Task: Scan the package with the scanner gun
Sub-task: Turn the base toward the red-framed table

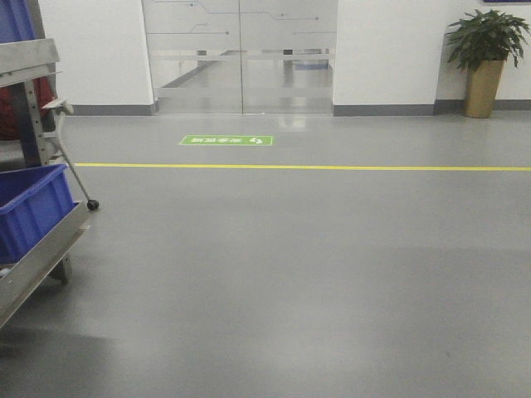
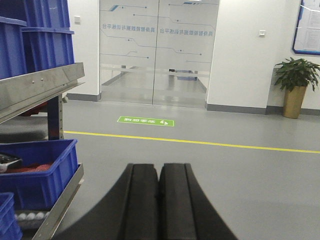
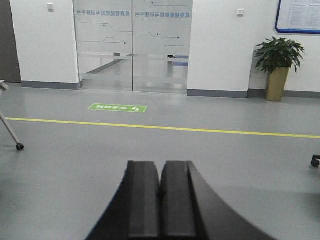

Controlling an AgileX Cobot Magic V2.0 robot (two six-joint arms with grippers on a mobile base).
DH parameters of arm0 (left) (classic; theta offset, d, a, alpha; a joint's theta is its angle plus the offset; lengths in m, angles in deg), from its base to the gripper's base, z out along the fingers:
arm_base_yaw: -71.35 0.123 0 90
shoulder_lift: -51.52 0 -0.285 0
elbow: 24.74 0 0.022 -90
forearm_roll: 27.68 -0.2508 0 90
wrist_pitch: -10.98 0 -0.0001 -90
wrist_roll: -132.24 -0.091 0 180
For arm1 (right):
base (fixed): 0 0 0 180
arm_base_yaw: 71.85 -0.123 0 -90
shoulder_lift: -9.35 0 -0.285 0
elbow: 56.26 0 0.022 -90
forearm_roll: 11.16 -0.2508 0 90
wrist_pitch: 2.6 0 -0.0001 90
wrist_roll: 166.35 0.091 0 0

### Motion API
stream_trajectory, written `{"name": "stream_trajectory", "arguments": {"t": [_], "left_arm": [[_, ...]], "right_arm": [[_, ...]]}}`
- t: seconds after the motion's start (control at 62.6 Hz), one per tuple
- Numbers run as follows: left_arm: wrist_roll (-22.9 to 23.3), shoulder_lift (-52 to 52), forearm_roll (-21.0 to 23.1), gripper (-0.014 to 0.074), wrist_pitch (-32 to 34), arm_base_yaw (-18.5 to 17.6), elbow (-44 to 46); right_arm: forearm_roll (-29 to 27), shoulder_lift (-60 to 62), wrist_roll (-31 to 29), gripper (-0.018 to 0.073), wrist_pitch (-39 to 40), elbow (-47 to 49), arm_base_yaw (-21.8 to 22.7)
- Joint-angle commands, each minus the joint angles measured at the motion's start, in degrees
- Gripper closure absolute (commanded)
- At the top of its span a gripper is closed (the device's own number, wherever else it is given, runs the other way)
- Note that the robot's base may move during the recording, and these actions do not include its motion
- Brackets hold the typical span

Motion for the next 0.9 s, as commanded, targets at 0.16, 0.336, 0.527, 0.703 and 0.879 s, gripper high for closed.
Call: {"name": "stream_trajectory", "arguments": {"t": [0.16,0.336,0.527,0.703,0.879], "left_arm": [[-0.23,0.20,0.15,0.0687,0.72,0.24,0.09],[-0.23,0.20,0.15,0.0687,0.72,0.24,0.09],[-0.23,0.20,0.15,0.0687,0.72,0.24,0.09],[-0.23,0.20,0.15,0.0687,0.72,0.24,0.09],[-0.23,0.20,0.15,0.0687,0.72,0.24,0.09]], "right_arm": [[-0.11,0.09,0.05,0.0727,0.97,-0.03,0.26],[-0.11,0.09,0.05,0.0727,0.97,-0.03,0.26],[-0.11,0.09,0.05,0.0727,0.97,-0.03,0.26],[-0.11,0.09,0.05,0.0727,0.97,-0.03,0.26],[-0.11,0.09,0.05,0.0727,0.97,-0.03,0.26]]}}
